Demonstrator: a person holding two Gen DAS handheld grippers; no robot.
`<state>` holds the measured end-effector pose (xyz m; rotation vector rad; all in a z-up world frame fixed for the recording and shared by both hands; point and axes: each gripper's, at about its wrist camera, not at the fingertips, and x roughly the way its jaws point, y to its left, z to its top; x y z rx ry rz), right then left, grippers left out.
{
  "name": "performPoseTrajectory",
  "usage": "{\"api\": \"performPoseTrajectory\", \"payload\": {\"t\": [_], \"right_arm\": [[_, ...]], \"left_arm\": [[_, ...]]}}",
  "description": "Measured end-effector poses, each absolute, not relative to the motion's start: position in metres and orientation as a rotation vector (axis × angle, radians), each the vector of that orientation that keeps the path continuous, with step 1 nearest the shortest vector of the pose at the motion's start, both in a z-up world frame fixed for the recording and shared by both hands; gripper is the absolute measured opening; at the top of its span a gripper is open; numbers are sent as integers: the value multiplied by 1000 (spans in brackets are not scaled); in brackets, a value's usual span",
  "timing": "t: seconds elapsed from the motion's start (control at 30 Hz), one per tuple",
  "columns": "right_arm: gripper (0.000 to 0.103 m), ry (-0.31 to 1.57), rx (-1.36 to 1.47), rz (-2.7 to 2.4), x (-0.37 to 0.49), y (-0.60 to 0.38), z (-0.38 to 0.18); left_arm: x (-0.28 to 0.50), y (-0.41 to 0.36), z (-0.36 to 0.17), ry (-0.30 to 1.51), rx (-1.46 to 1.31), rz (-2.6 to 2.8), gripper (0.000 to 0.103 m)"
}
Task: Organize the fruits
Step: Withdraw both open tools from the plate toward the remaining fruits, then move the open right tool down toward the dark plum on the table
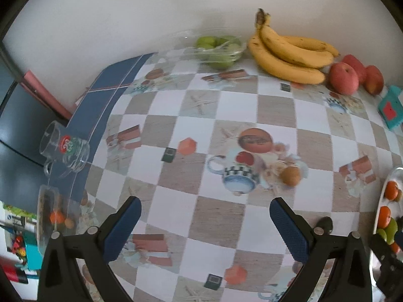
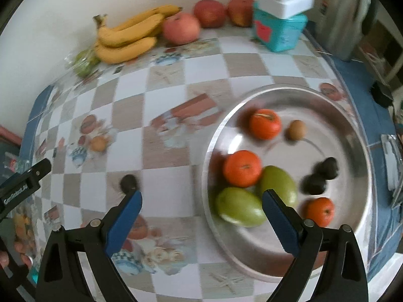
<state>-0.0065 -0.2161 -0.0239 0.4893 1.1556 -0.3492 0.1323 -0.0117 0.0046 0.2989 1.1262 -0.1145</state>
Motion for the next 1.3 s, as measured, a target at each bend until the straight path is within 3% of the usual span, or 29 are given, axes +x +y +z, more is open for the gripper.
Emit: {"api": "performPoseTrajectory", "payload": {"t": [0.73, 1.3], "right_arm": [[96, 1117, 486, -251, 43, -174, -2], [96, 1224, 488, -241, 57, -163, -38]], "left_arm": [[154, 30, 2, 1145, 169, -59, 103], [166, 34, -25, 1209, 161, -48, 103]]}}
